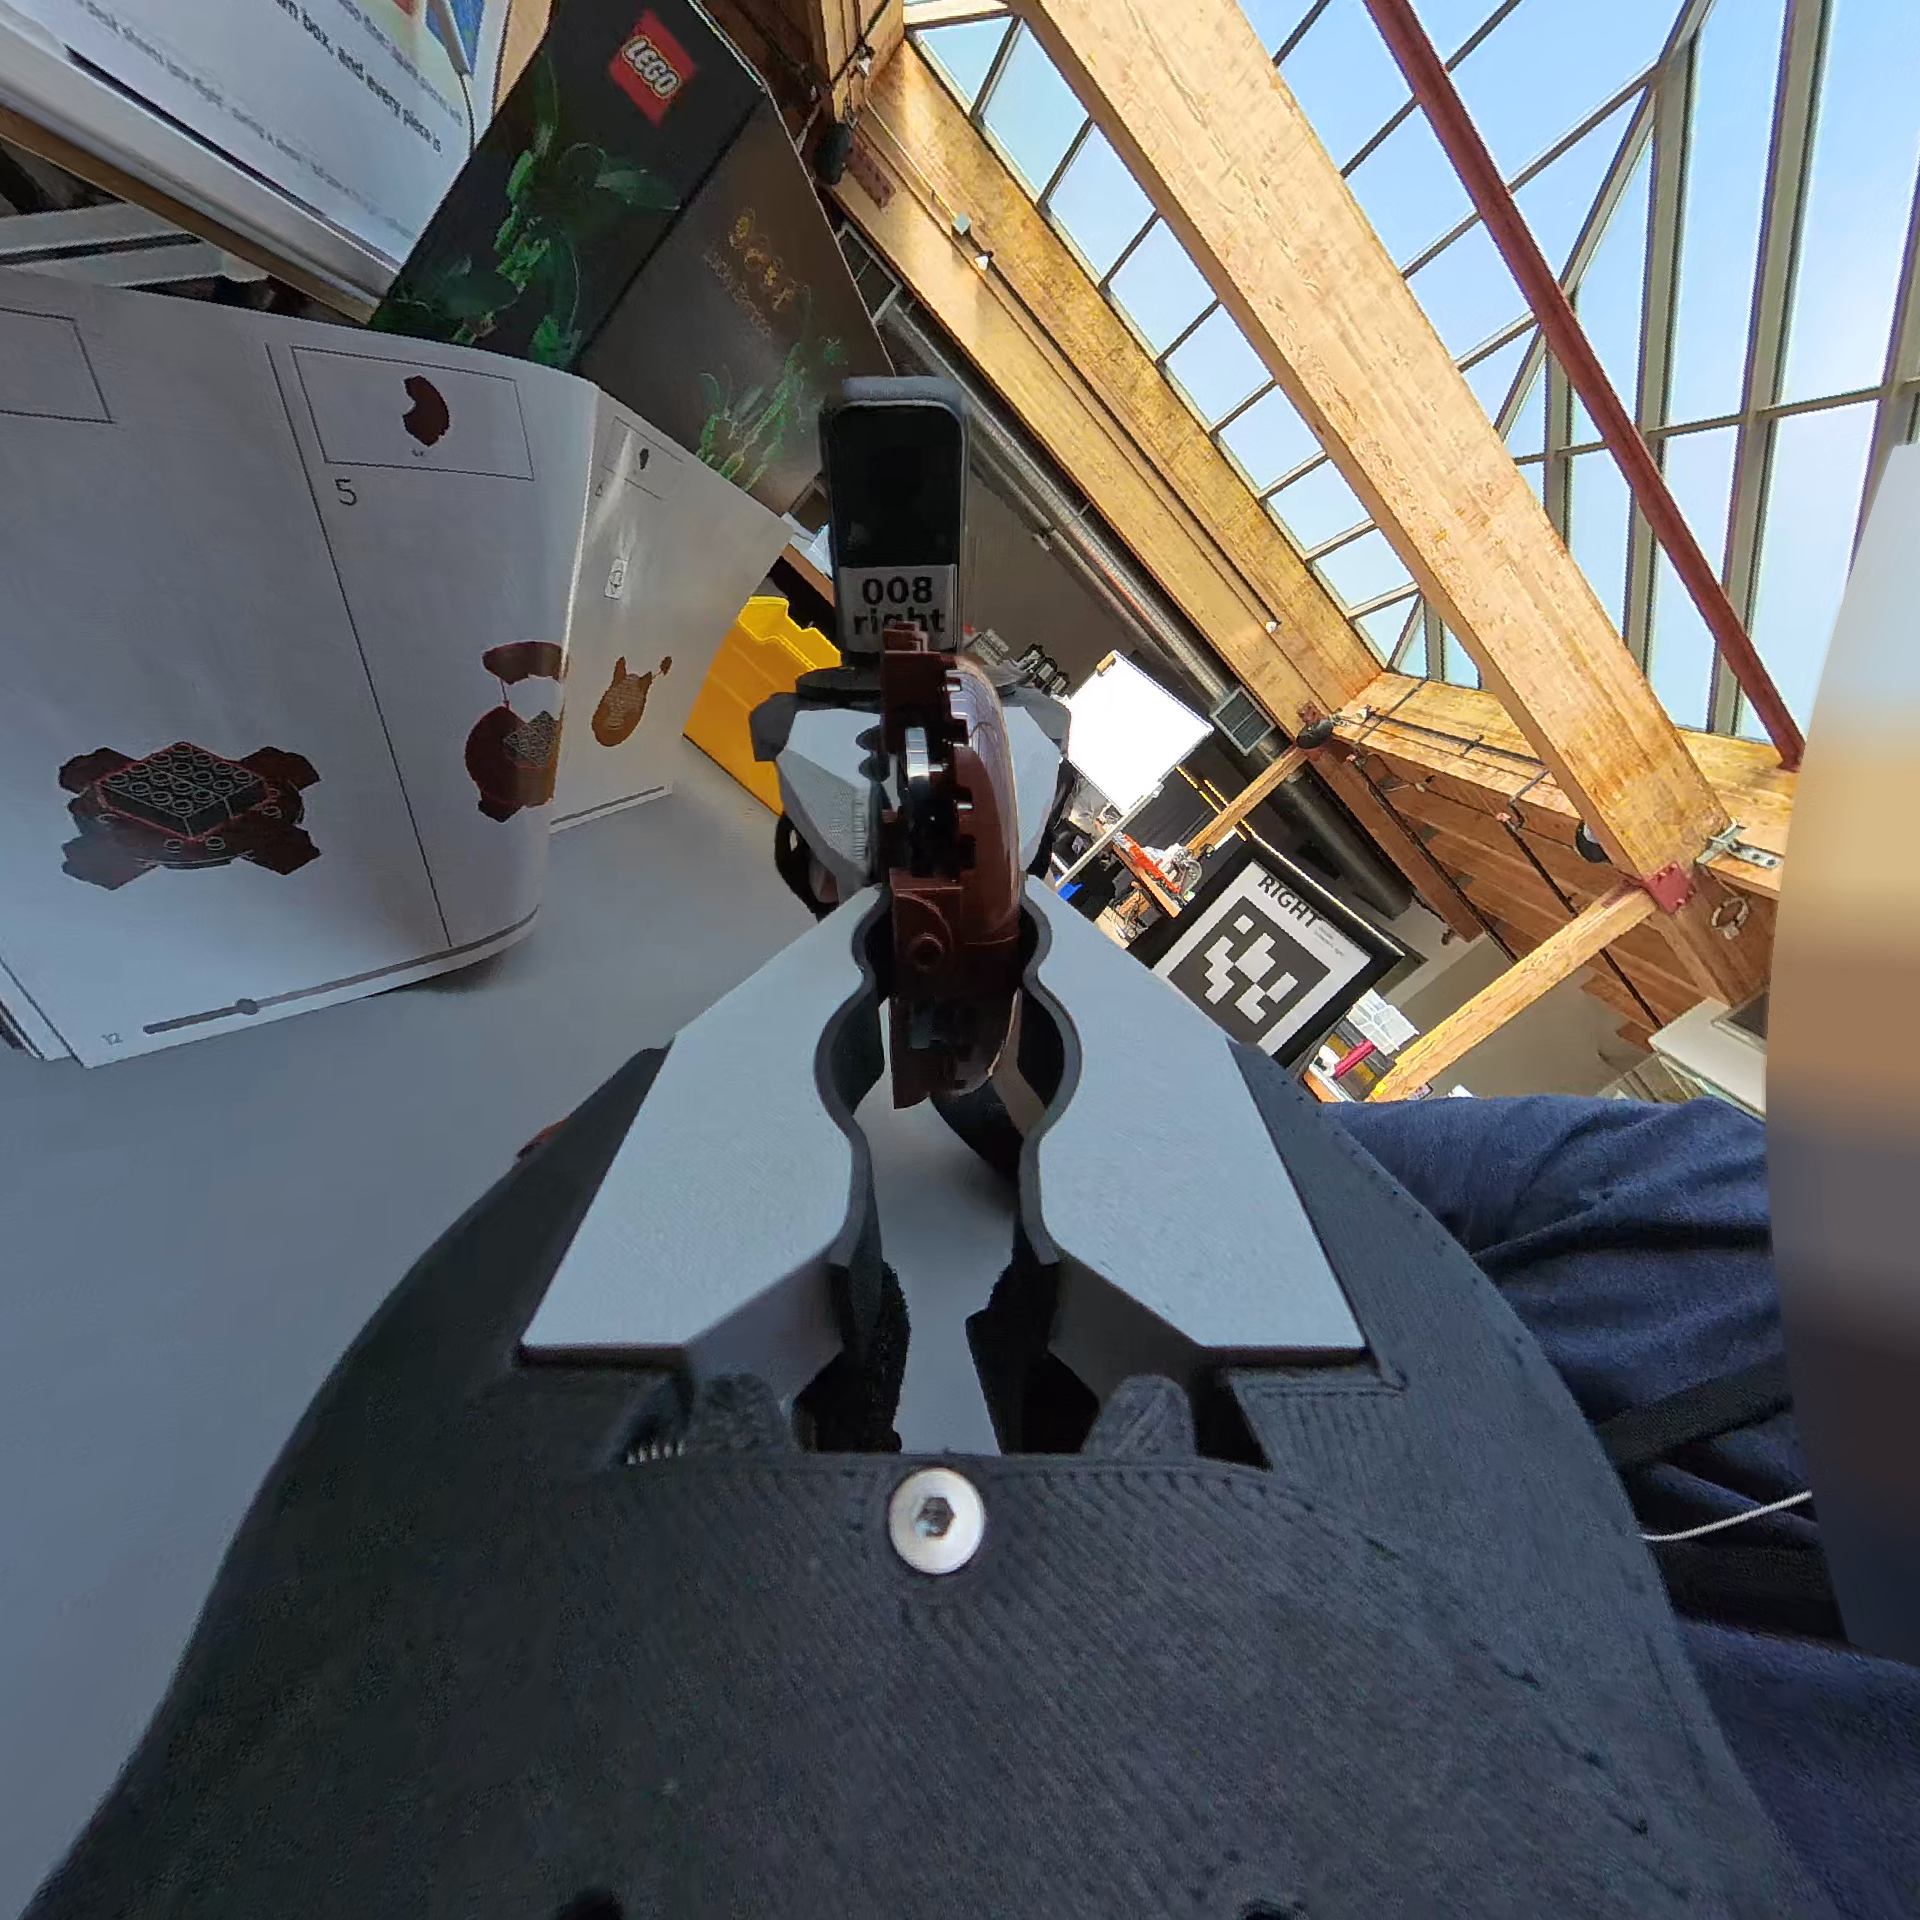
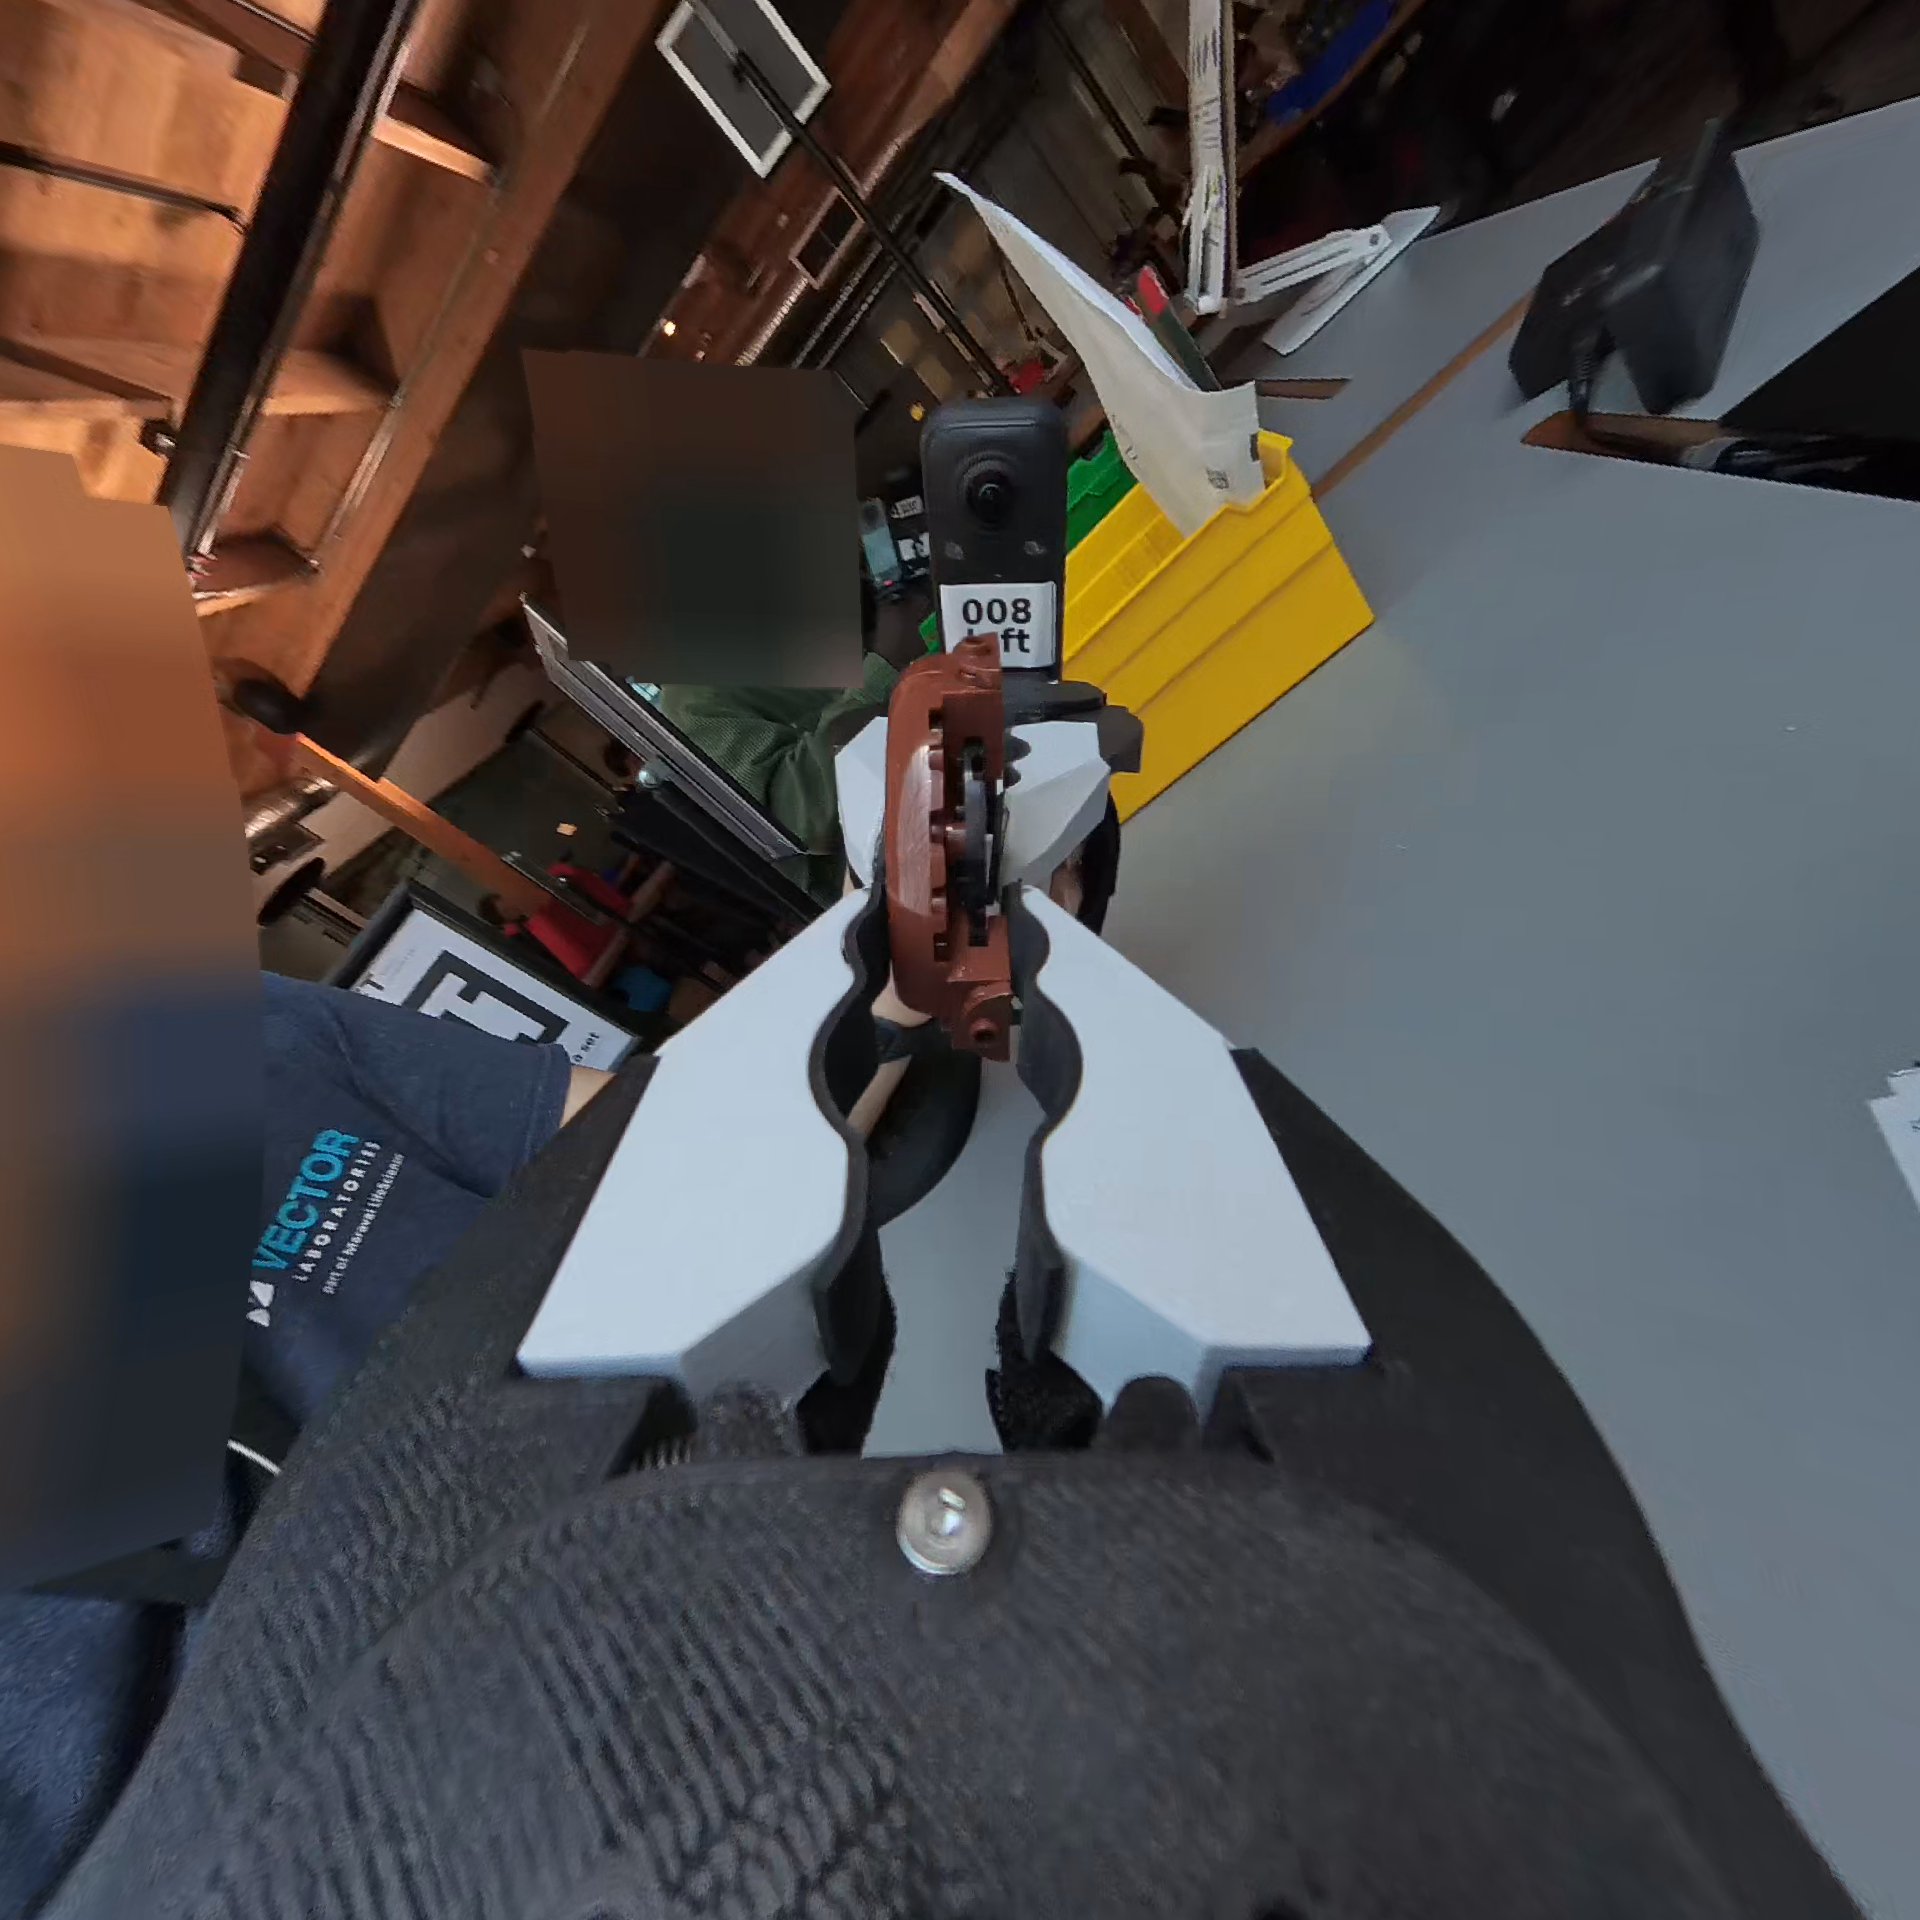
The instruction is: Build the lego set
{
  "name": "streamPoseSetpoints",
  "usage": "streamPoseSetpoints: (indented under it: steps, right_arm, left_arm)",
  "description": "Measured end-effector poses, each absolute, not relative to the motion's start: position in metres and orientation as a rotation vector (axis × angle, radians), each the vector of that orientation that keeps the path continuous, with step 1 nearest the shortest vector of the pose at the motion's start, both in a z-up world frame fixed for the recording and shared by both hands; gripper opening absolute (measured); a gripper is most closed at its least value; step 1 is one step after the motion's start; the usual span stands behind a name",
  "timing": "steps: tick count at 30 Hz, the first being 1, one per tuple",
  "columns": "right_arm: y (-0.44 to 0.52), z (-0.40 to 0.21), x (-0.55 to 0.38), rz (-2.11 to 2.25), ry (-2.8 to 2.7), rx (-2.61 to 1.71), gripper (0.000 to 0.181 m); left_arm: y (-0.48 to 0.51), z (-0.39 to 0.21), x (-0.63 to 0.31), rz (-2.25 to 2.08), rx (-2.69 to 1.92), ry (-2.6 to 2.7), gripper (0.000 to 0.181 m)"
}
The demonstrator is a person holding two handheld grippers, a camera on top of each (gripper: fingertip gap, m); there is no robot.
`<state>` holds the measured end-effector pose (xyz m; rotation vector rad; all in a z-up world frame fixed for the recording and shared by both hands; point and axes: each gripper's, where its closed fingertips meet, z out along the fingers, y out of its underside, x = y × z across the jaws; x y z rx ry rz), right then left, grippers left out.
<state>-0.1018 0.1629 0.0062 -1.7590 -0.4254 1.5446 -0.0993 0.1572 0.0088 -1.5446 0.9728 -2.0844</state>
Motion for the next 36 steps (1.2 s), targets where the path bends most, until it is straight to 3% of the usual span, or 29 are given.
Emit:
streamPoseSetpoints:
  steps: [4, 8, 12, 16, 19, 30, 33, 36]
  right_arm:
    - [0.159, 0.003, -0.099, 1.602, -0.421, -1.794, 0.02]
    - [0.144, -0.015, -0.094, 1.674, -0.474, -1.967, 0.02]
    - [0.12, -0.03, -0.089, 1.771, -0.57, -2.113, 0.02]
    - [0.107, -0.042, -0.085, 1.787, -0.632, -2.205, 0.02]
    - [0.098, -0.049, -0.085, 1.79, -0.673, -2.262, 0.02]
    - [0.113, -0.041, -0.085, 1.683, -0.722, -2.162, 0.025]
    - [0.13, -0.032, -0.069, 1.253, -0.89, -1.996, 0.049]
    - [0.134, -0.068, -0.043, 0.701, -1.106, -2.004, 0.054]
  left_arm:
    - [0.159, 0.011, -0.098, -2.125, -1.552, 0.935, 0.019]
    - [0.173, 0.012, -0.107, -2.205, -1.619, 0.802, 0.042]
    - [0.147, -0.015, -0.105, -2.219, -1.799, 1.012, 0.053]
    - [0.103, -0.041, -0.097, -2.269, -1.947, 1.296, 0.044]
    - [0.09, -0.045, -0.087, -2.307, -1.926, 1.356, 0.023]
    - [0.097, -0.046, -0.089, -2.278, -1.918, 1.345, 0.017]
    - [0.121, -0.039, -0.102, -2.272, -1.91, 1.217, 0.017]
    - [0.147, -0.036, -0.117, -2.229, -1.922, 1.082, 0.017]
